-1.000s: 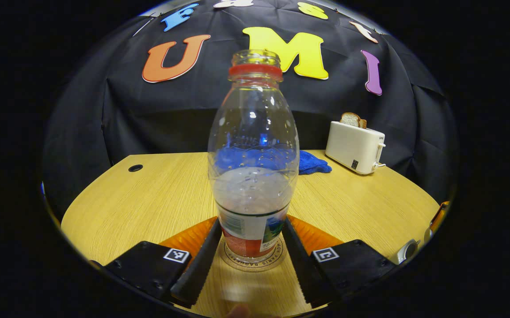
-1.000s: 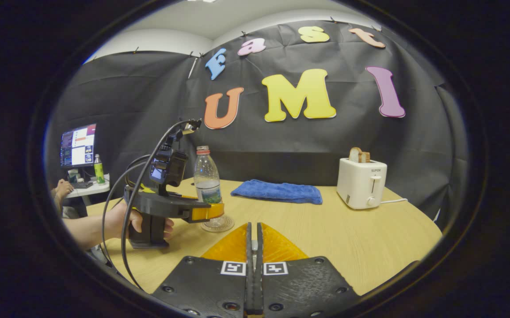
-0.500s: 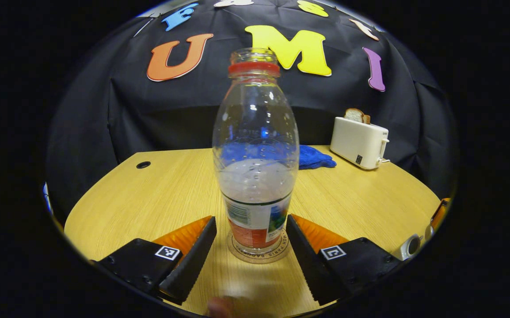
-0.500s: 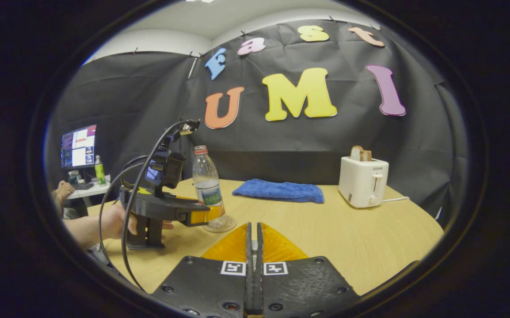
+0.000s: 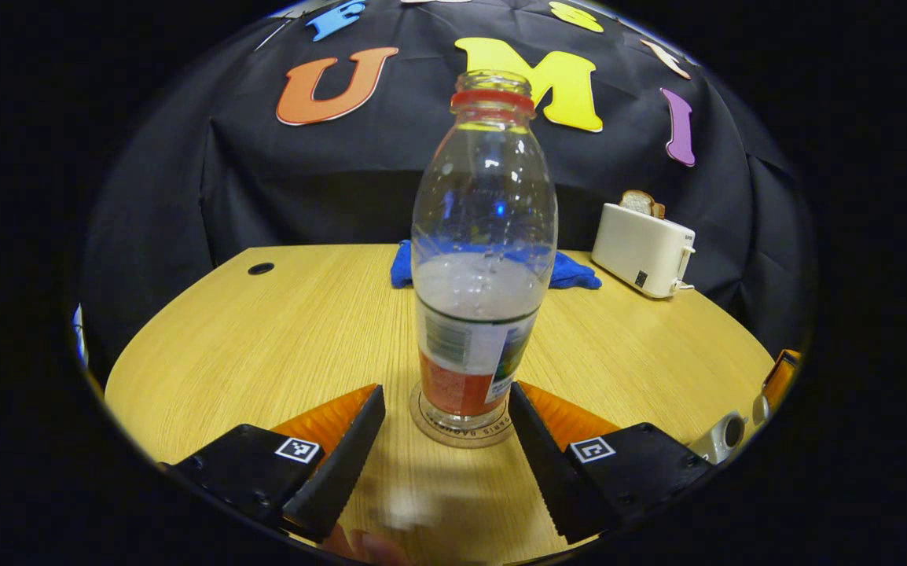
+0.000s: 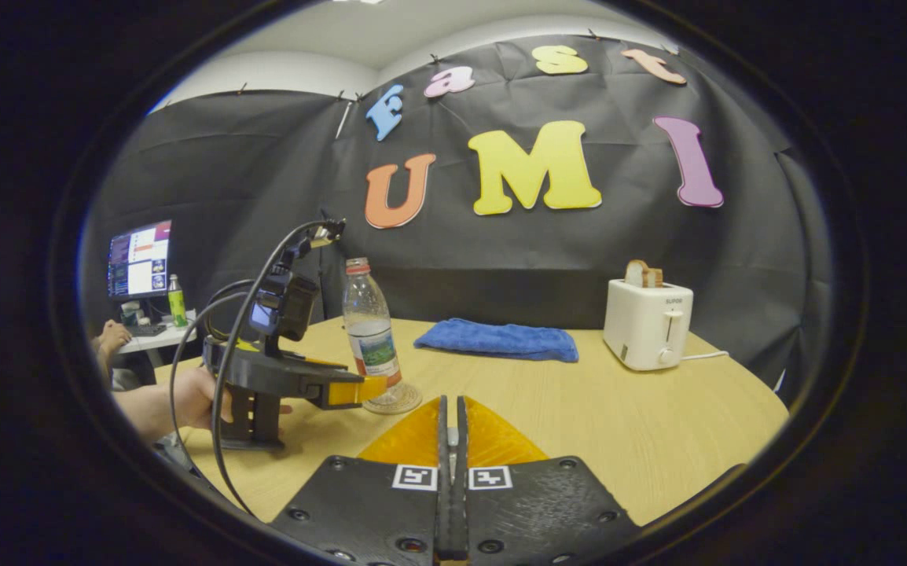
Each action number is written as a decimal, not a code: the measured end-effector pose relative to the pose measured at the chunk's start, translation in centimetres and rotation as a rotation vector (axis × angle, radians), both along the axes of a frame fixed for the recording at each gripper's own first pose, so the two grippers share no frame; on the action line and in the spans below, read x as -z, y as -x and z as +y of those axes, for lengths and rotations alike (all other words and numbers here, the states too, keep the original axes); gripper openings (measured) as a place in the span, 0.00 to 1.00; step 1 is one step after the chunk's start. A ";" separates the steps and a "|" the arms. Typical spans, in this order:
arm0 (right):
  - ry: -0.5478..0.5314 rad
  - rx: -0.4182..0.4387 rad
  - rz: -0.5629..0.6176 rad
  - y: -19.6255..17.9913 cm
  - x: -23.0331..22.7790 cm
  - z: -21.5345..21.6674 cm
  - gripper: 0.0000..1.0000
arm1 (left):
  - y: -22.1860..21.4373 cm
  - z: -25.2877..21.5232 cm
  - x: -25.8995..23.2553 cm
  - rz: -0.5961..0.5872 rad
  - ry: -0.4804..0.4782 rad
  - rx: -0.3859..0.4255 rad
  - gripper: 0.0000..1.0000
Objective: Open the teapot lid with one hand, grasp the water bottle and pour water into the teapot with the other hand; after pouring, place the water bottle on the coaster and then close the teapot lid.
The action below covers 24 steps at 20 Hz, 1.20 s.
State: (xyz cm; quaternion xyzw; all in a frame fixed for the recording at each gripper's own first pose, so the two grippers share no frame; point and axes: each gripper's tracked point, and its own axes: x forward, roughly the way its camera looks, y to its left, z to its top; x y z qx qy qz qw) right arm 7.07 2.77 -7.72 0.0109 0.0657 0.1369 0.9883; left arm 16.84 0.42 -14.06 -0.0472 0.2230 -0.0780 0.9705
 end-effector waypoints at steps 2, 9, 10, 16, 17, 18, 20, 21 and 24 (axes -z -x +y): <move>-0.004 -0.004 0.004 -0.3 0.3 0.2 0.00 | 1.1 0.7 0.3 0.011 0.001 -0.014 0.99; 0.003 -0.005 0.017 -0.8 1.9 0.1 0.00 | 7.2 5.7 -4.6 -0.123 -0.044 -0.120 0.99; 0.001 -0.003 0.024 -0.9 2.1 0.0 0.00 | 8.0 6.5 -5.4 -0.153 -0.054 -0.135 0.99; -0.006 -0.008 0.035 -0.7 2.8 0.2 0.00 | 12.5 10.8 -6.6 -0.203 -0.067 -0.229 0.99; -0.011 -0.006 0.033 -0.7 2.8 0.1 0.00 | 13.0 11.6 -6.6 -0.200 -0.072 -0.245 0.99; -0.011 -0.004 0.031 -0.7 2.8 0.0 0.00 | 13.5 12.4 -6.5 -0.196 -0.081 -0.263 0.99; -0.017 -0.007 0.029 -0.5 2.9 0.0 0.00 | 14.4 13.9 -6.6 -0.196 -0.097 -0.297 0.99; -0.017 -0.007 0.029 -0.6 2.9 -0.1 0.00 | 14.9 14.3 -6.8 -0.197 -0.097 -0.310 0.99; -0.016 -0.007 0.023 -0.4 2.9 -0.1 0.00 | 15.8 14.7 -7.0 -0.197 -0.087 -0.328 0.99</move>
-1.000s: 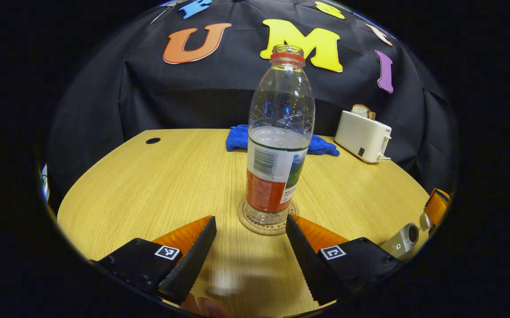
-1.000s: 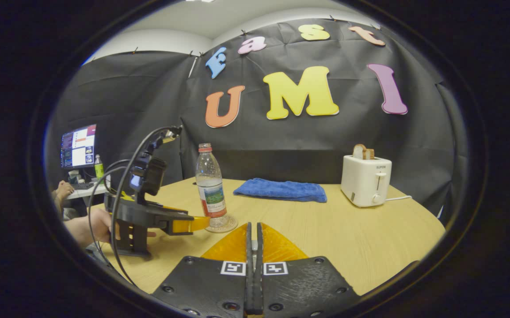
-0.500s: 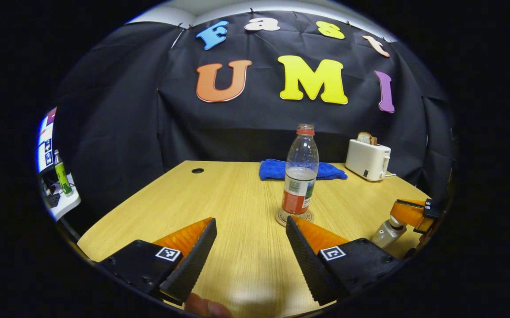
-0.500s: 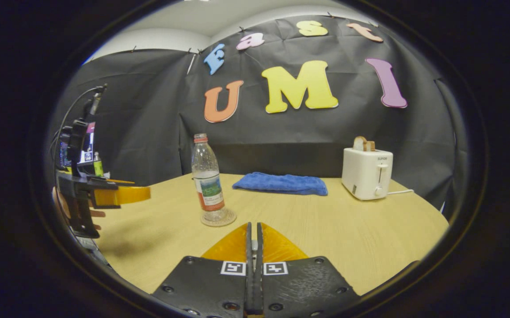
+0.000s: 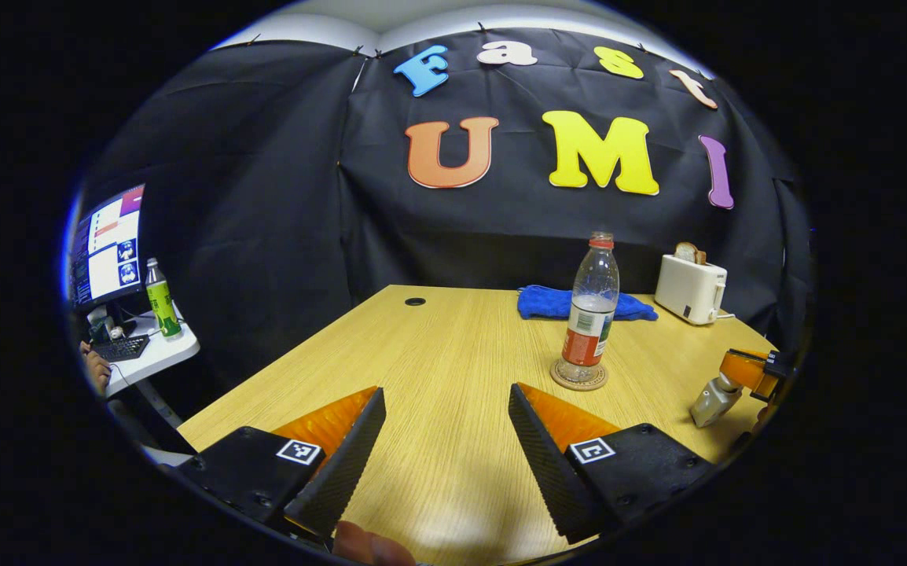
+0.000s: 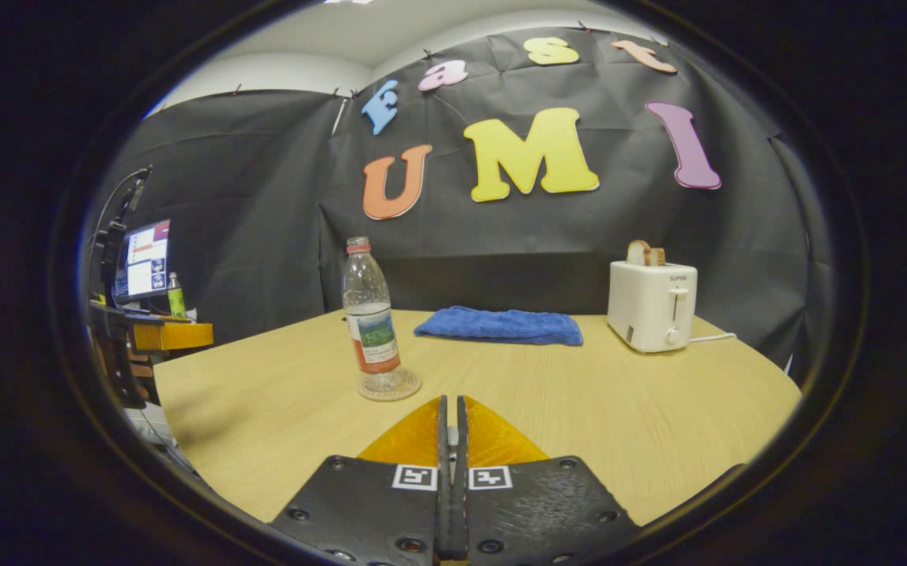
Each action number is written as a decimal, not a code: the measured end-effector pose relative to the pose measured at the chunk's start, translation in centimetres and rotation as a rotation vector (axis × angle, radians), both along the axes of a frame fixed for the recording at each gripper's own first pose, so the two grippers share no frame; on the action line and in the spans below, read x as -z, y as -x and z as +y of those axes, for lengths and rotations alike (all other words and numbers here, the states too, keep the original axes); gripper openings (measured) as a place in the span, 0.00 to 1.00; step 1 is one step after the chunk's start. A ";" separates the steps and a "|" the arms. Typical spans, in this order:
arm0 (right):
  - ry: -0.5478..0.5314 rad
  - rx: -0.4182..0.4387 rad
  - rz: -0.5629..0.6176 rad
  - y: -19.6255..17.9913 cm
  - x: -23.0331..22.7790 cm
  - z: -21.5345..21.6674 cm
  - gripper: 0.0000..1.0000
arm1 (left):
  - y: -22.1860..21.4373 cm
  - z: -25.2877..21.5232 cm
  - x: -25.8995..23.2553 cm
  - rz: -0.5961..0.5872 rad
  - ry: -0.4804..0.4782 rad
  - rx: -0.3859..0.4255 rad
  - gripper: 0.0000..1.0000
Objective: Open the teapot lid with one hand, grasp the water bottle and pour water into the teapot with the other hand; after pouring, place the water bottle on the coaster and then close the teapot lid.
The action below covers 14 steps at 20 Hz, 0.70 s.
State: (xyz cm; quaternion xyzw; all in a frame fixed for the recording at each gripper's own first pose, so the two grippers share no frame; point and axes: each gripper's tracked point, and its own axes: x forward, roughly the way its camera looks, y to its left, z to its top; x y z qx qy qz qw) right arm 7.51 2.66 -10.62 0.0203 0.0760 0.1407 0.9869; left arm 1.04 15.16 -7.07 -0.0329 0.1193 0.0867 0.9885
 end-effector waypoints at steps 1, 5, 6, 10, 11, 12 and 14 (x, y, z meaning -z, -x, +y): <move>0.003 0.001 -0.002 0.1 0.0 -0.1 0.00 | 0.2 -0.1 -0.1 0.000 0.000 -0.001 0.99; -0.002 0.000 -0.007 0.2 0.1 -0.2 0.00 | 0.3 -0.6 -0.5 -0.006 -0.014 0.006 0.99; 0.002 0.002 -0.004 0.3 0.4 -0.2 0.00 | 0.4 -0.9 -0.8 -0.011 -0.017 0.010 0.99; -0.015 -0.001 0.017 0.1 1.1 -0.3 0.00 | 0.5 -1.7 -1.3 -0.021 -0.026 0.023 0.99; -0.014 -0.003 0.020 0.2 1.1 -0.2 0.00 | 0.6 -1.9 -1.5 -0.025 -0.025 0.025 0.99; -0.009 -0.004 0.019 0.2 1.2 -0.1 0.00 | 0.8 -2.0 -1.8 -0.031 -0.022 0.027 0.99; -0.017 0.000 0.002 0.3 0.6 -0.2 0.07 | 0.8 -2.3 -2.5 -0.057 -0.018 0.022 0.99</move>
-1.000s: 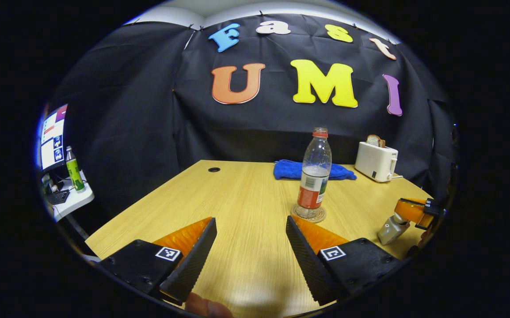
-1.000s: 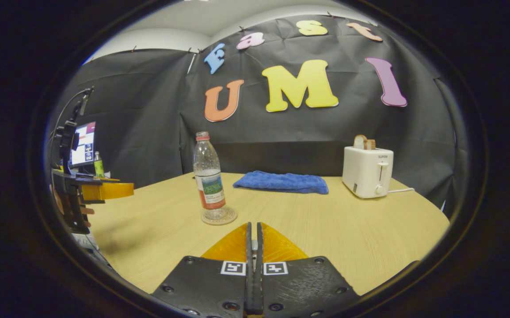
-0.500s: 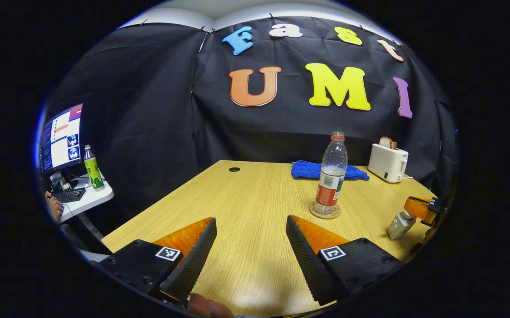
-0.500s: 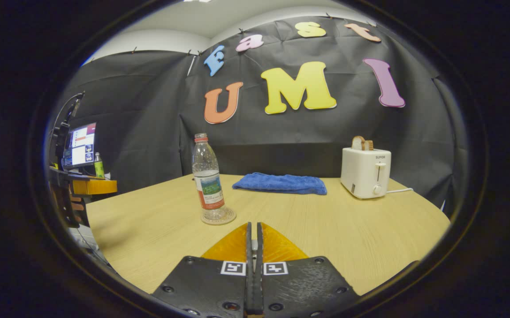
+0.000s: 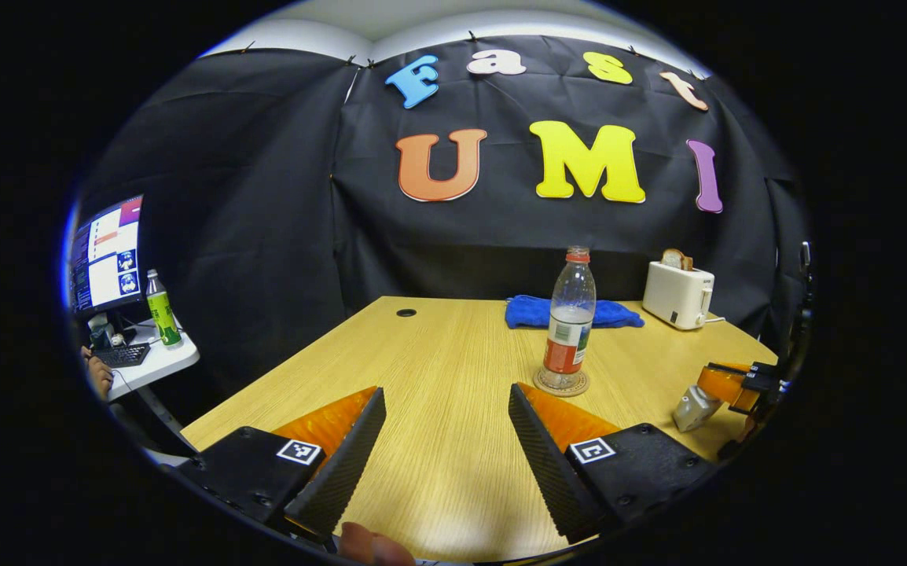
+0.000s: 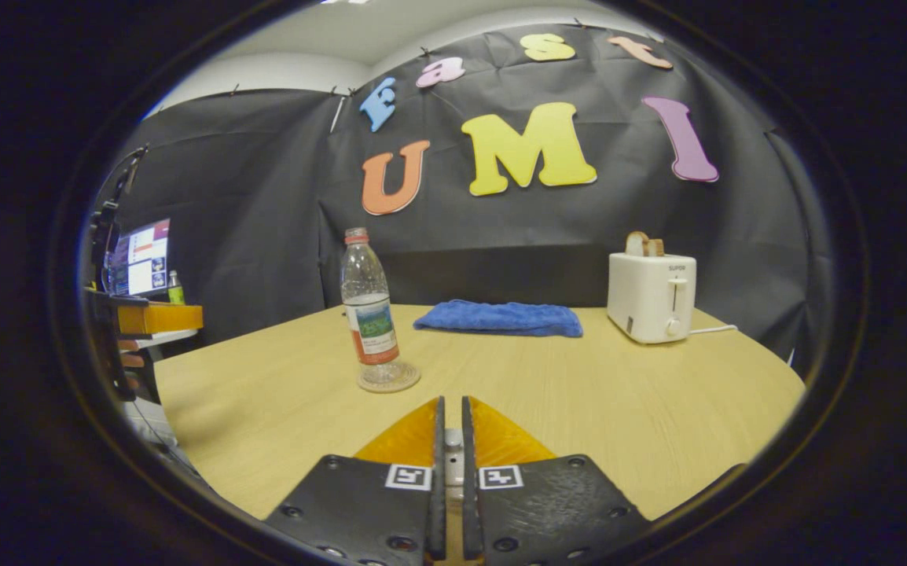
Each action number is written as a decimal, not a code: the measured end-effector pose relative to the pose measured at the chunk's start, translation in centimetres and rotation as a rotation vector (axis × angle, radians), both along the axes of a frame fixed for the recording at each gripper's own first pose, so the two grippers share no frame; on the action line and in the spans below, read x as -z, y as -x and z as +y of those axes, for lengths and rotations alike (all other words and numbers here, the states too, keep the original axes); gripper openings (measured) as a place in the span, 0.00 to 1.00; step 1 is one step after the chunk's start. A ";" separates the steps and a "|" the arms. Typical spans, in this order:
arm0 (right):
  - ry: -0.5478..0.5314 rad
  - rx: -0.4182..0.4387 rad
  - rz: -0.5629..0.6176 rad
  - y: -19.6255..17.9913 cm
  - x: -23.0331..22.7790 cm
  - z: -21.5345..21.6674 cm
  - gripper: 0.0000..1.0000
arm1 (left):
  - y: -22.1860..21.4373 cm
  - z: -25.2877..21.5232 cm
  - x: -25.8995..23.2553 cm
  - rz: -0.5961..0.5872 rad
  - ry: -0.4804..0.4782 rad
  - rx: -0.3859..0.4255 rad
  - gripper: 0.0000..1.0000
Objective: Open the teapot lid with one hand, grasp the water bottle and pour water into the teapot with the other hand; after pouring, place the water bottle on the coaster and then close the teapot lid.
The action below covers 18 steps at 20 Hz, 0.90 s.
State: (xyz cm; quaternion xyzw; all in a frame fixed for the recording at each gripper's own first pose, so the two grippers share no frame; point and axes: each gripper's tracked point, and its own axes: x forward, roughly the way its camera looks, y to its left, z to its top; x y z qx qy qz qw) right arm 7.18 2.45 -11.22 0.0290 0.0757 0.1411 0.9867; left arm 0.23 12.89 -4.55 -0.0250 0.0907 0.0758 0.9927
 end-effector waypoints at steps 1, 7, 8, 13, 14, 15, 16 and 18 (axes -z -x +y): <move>-0.006 0.018 -0.015 0.0 -0.6 -0.3 0.25 | 0.2 -0.2 -0.5 -0.017 -0.001 -0.004 0.99; -0.044 0.105 -0.121 1.0 -6.7 -2.4 0.96 | 1.0 -4.7 -4.3 -0.116 -0.012 0.059 0.99; -0.048 0.114 -0.137 1.8 -7.6 -2.9 0.96 | 1.1 -5.2 -4.3 -0.127 -0.024 0.071 0.99; -0.024 0.173 -0.165 5.8 -9.6 -5.4 0.96 | 2.1 -11.0 -6.9 -0.185 -0.057 0.116 0.98; -0.032 0.188 -0.172 6.8 -9.8 -6.1 0.96 | 2.4 -12.4 -7.4 -0.199 -0.060 0.138 0.98; -0.043 0.199 -0.183 7.6 -10.2 -6.6 0.96 | 2.6 -13.5 -7.7 -0.216 -0.070 0.149 0.98; -0.048 0.206 -0.190 8.2 -10.4 -6.9 0.96 | 2.9 -14.3 -8.1 -0.229 -0.077 0.151 0.98; -0.046 0.228 -0.185 9.4 -10.4 -7.7 0.92 | 3.3 -15.3 -8.4 -0.242 -0.073 0.161 0.99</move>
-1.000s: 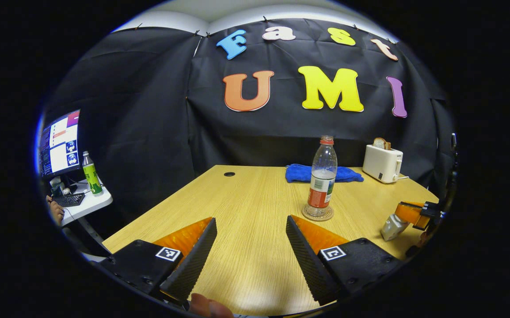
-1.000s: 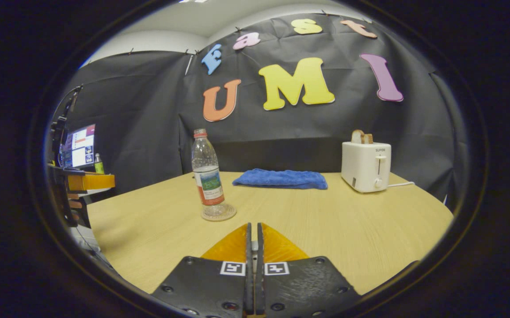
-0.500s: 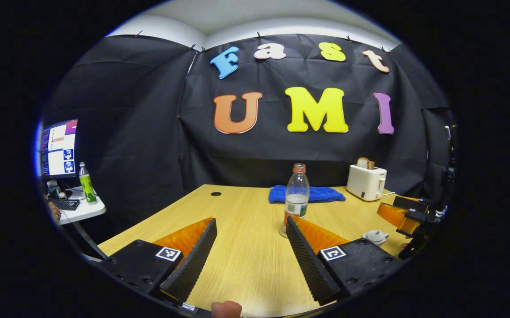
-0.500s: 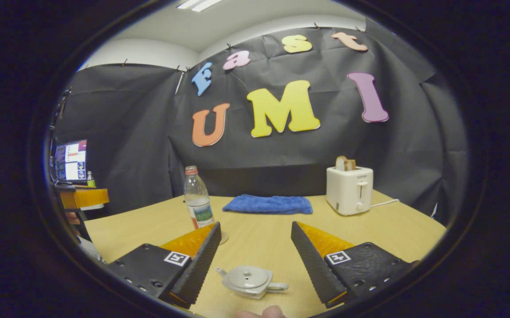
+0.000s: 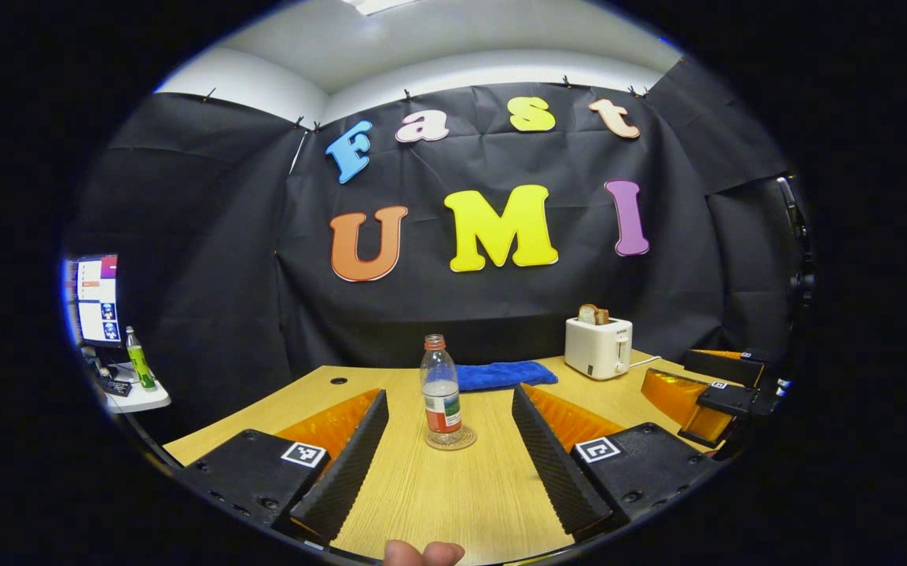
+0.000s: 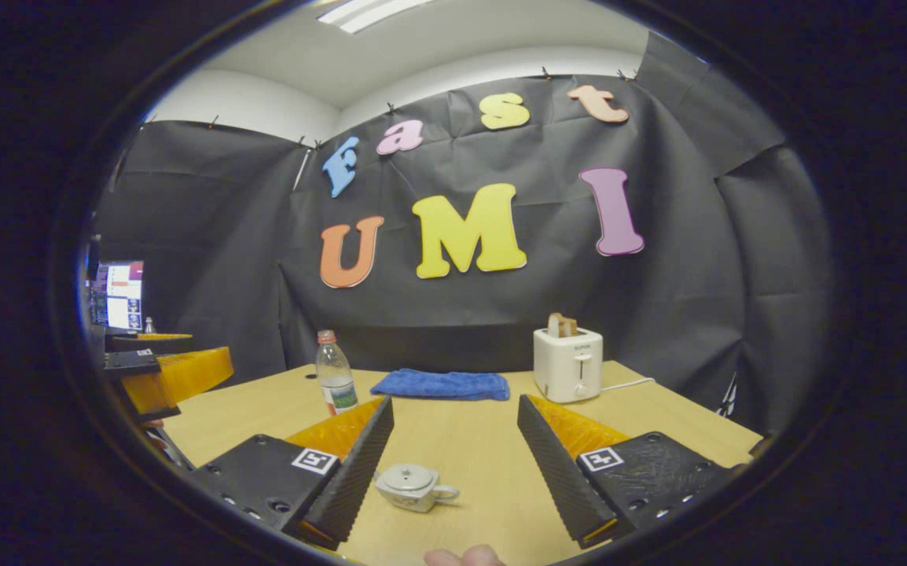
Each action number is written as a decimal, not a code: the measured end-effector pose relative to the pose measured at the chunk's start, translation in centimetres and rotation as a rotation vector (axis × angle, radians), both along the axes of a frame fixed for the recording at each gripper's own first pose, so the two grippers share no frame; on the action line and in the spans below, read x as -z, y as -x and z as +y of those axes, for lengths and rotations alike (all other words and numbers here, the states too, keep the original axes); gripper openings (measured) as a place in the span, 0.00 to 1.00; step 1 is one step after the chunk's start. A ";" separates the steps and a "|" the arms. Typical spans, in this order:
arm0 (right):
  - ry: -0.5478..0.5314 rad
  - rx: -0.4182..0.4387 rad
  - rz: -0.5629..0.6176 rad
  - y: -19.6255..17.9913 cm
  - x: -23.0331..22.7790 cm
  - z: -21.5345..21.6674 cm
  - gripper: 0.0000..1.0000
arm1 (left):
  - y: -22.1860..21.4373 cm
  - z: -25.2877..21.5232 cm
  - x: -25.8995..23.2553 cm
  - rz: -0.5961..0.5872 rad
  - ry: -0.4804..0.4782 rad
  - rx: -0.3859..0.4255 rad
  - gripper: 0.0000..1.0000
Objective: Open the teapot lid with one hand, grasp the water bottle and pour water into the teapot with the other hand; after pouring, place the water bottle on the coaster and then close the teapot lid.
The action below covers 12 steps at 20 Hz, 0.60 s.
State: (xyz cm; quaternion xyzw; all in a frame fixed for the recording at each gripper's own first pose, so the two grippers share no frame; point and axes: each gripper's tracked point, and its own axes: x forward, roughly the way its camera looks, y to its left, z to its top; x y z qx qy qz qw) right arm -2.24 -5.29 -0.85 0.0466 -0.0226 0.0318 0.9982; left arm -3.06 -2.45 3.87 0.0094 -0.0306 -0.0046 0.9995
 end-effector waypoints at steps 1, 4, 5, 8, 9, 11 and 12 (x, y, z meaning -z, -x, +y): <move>-0.005 0.009 -0.002 0.7 -0.1 -0.2 0.92 | 0.2 -0.2 0.1 0.002 0.009 0.001 0.99; -0.001 0.038 -0.010 2.3 -0.6 -0.2 0.92 | 0.4 -0.2 0.5 0.004 0.017 0.006 0.99; 0.009 0.039 -0.018 2.7 -0.9 0.1 0.92 | 0.5 -0.1 0.9 0.018 0.006 0.007 0.99; 0.033 0.038 -0.029 3.1 -1.5 1.0 0.96 | 0.7 -0.1 0.4 0.008 0.018 0.021 0.99; 0.039 0.038 -0.030 3.2 -1.5 1.3 0.95 | 0.6 0.1 0.7 0.012 0.024 0.022 0.99; 0.051 0.039 -0.031 3.2 -1.7 1.7 0.95 | 0.7 0.6 0.8 0.021 0.028 0.012 0.99; 0.052 0.042 -0.034 3.3 -1.9 1.7 0.92 | 0.6 0.9 0.7 0.019 0.032 0.007 0.99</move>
